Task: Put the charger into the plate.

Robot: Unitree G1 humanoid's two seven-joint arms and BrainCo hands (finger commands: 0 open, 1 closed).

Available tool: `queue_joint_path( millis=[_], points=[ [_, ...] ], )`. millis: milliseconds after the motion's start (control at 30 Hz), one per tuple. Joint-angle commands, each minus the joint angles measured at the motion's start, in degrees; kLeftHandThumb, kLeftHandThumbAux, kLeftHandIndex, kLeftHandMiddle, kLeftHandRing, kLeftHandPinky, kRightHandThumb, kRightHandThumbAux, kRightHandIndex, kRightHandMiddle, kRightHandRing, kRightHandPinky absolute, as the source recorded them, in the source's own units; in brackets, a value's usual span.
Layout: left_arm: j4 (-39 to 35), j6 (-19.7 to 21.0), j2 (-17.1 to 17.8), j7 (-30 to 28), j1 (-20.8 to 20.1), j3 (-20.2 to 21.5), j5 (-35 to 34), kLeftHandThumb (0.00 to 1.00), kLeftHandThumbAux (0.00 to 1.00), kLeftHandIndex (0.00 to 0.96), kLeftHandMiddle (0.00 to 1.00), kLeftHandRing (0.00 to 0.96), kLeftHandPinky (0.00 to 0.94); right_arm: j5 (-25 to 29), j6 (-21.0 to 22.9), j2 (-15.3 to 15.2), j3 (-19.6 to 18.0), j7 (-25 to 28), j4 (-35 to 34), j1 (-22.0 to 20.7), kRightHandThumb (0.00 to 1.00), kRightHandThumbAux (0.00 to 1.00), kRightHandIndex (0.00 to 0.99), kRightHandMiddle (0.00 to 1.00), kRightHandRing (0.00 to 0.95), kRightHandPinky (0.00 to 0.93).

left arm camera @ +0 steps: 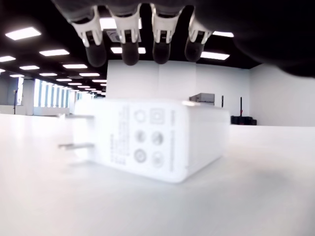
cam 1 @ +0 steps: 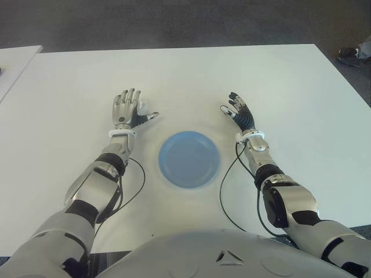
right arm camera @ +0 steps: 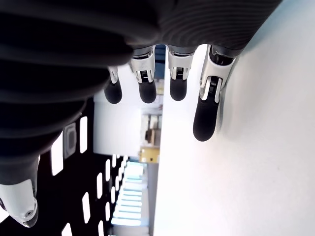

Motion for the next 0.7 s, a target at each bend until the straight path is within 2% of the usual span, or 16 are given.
queue_joint_path(
  millis=[33, 267, 700],
  points=[
    [1.1, 2.0, -0.3, -4.6, -0.8, -0.5, -1.2, 0.263, 0.205, 0.000, 0.000, 0.000, 0.000, -0.9, 3.5, 1.1, 0.4, 0.9, 3.9, 5.8, 0.098, 0.621, 0.000, 0.055, 0.022, 0.000],
    [1.3, 3.7, -0.8, -8.8, -1.4, -0.3, -2.5, 0.240, 0.226, 0.000, 0.000, 0.000, 0.000, -0.9, 3.1, 1.1, 0.3, 0.9, 3.8, 6.0, 0.098, 0.627, 0.000, 0.066, 0.031, 0.000],
    [2.8, 4.0, -0.6, -10.5, -3.2, -0.1, -4.5, 0.226, 0.264, 0.000, 0.000, 0.000, 0.000, -0.8, 2.3, 0.9, 0.2, 1.2, 3.8, 6.5, 0.101, 0.619, 0.000, 0.074, 0.039, 0.000]
  ],
)
